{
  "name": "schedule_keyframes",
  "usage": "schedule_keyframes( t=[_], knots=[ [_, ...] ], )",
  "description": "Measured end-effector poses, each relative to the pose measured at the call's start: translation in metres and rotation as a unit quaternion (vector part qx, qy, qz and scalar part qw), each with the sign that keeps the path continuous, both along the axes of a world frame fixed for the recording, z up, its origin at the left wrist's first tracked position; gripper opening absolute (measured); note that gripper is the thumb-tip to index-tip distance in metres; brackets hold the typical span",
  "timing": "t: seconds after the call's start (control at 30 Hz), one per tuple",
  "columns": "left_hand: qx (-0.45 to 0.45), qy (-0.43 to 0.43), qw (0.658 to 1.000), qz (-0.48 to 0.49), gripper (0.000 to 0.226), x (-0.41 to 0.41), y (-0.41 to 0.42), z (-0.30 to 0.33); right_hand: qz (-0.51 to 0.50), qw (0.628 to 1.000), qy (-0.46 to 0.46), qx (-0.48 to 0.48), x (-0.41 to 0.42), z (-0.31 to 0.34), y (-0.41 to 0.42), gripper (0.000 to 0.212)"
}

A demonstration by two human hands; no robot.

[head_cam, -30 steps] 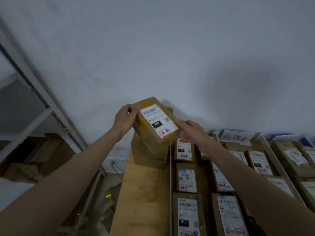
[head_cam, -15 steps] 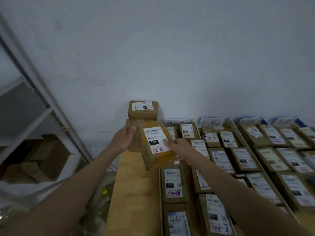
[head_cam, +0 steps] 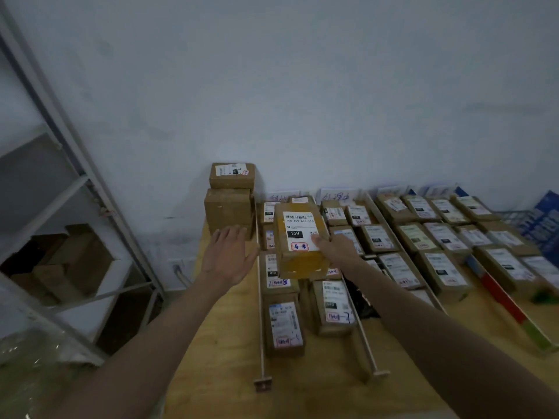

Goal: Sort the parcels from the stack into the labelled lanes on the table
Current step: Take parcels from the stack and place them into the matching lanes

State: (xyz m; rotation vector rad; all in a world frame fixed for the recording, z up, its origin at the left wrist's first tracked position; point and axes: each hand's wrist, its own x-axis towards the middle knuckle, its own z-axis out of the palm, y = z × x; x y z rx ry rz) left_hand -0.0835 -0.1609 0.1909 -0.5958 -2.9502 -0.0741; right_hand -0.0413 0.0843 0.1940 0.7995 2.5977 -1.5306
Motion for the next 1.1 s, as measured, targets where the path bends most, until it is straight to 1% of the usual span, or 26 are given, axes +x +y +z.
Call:
schedule_keyframes(
  t=[0.17, 0.37, 0.53, 0.6, 0.7, 0.87, 1.0, 1.1],
  knots=[
    [-0.006, -0.022, 1.0, -0.015, 0.063, 0.049, 0.026, -0.005, -0.03, 0.999, -0.008, 0.009, 0.066, 0.001, 0.028, 0.041],
    [-0.009, -0.022, 0.998, -0.055, 0.063, 0.084, 0.066, 0.002, -0.08, 0.997, -0.013, 0.009, 0.125, 0.0, 0.063, 0.047],
    [-0.012, -0.017, 0.996, -0.091, 0.064, 0.105, 0.12, 0.008, -0.118, 0.993, -0.013, 0.001, 0.164, -0.002, 0.111, 0.049],
    [-0.016, -0.016, 0.994, -0.108, 0.065, 0.113, 0.146, 0.008, -0.138, 0.99, -0.019, -0.001, 0.181, -0.001, 0.134, 0.043],
    [-0.018, -0.013, 0.992, -0.128, 0.067, 0.129, 0.189, 0.007, -0.151, 0.988, -0.017, -0.013, 0.208, -0.003, 0.172, 0.044],
    [-0.027, -0.025, 0.987, -0.157, 0.067, 0.163, 0.272, -0.002, -0.162, 0.987, -0.019, 0.016, 0.251, -0.012, 0.244, 0.037],
    [-0.03, -0.044, 0.984, -0.17, 0.066, 0.194, 0.341, -0.014, -0.177, 0.983, -0.04, 0.012, 0.283, -0.019, 0.306, 0.043],
    [-0.03, -0.056, 0.982, -0.177, 0.066, 0.214, 0.386, -0.025, -0.179, 0.983, -0.046, 0.0, 0.306, -0.025, 0.35, 0.043]
  ],
)
